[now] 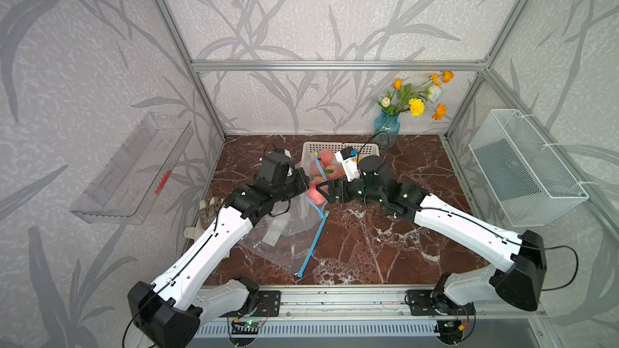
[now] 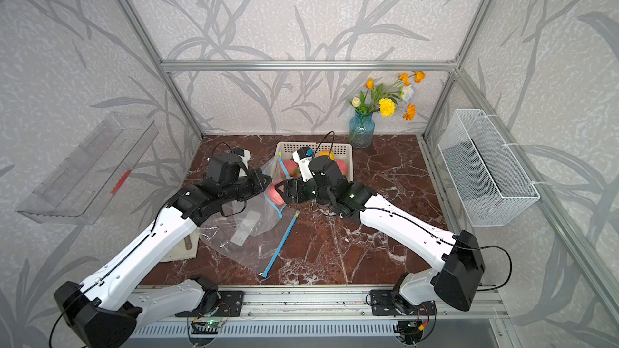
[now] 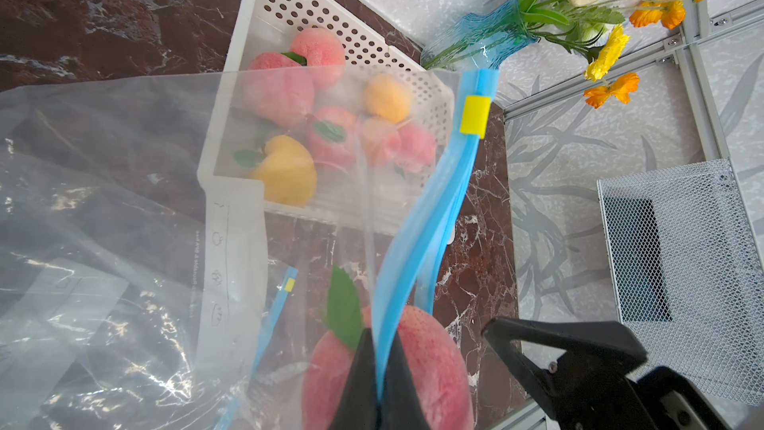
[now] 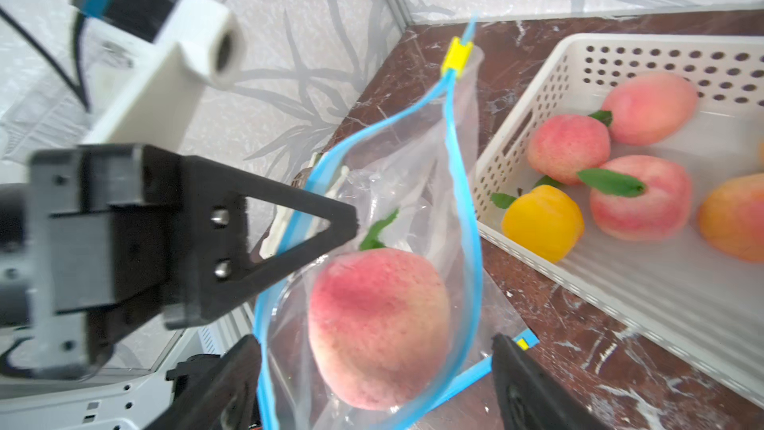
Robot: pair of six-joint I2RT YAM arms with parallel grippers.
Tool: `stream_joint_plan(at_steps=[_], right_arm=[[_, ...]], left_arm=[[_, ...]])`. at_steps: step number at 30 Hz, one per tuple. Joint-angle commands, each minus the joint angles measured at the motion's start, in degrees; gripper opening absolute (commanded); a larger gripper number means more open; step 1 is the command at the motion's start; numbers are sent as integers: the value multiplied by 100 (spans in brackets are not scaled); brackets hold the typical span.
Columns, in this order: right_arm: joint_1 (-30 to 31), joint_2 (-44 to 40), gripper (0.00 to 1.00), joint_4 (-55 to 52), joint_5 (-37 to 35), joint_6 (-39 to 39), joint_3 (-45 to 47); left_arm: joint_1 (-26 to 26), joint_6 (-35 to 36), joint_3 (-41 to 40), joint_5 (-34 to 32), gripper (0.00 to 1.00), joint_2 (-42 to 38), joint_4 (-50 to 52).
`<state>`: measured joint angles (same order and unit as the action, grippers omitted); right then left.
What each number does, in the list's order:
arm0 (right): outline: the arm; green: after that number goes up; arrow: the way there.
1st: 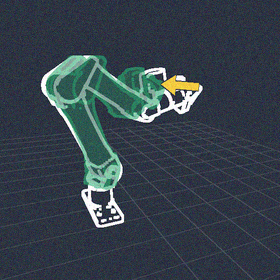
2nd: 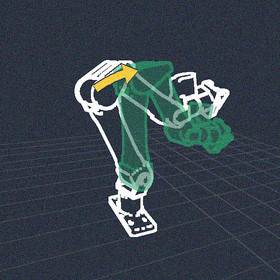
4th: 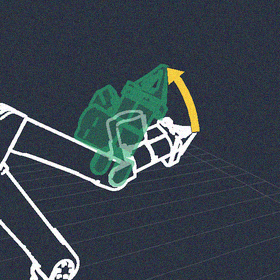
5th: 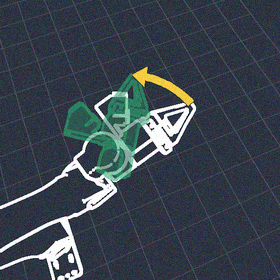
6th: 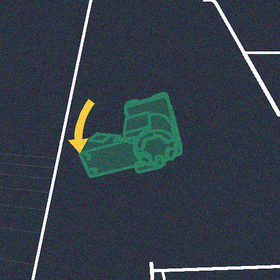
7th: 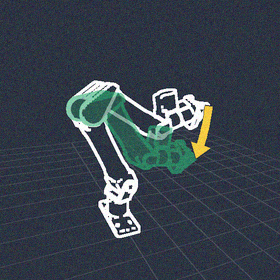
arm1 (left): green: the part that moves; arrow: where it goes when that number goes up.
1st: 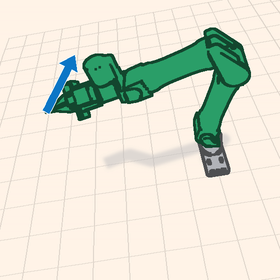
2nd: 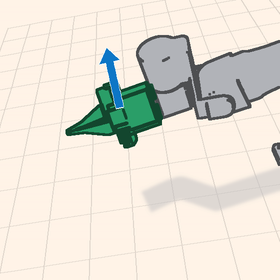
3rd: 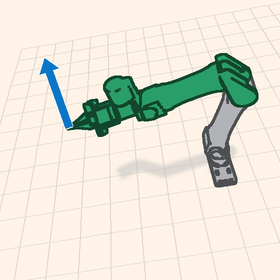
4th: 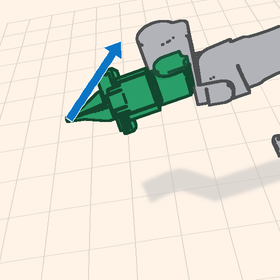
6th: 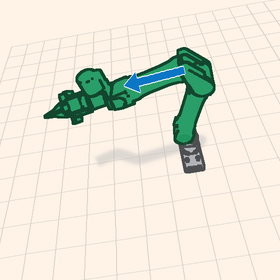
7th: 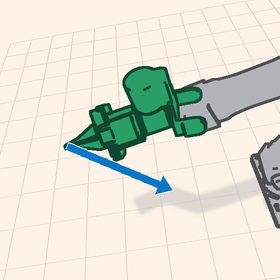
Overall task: Place the peach in a zip-top bag and seal the zipper
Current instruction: Place the peach in the zipper food storage bag.
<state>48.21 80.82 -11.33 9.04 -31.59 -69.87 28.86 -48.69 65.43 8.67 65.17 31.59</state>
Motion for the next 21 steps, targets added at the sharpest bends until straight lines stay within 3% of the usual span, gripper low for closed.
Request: stream_joint_plan(at_steps=[1, 10, 21], right_arm=[[-128, 22, 84, -40, -282, -349, 173], [-115, 725, 82, 0, 682, -297, -171], [-92, 614, 83, 208, 396, -380, -186]], left_arm=[[-14, 26, 146, -16, 0, -117, -9], [-19, -9, 191, 583, 0, -147, -363], [-25, 78, 216, -68, 0, -249, 107]])
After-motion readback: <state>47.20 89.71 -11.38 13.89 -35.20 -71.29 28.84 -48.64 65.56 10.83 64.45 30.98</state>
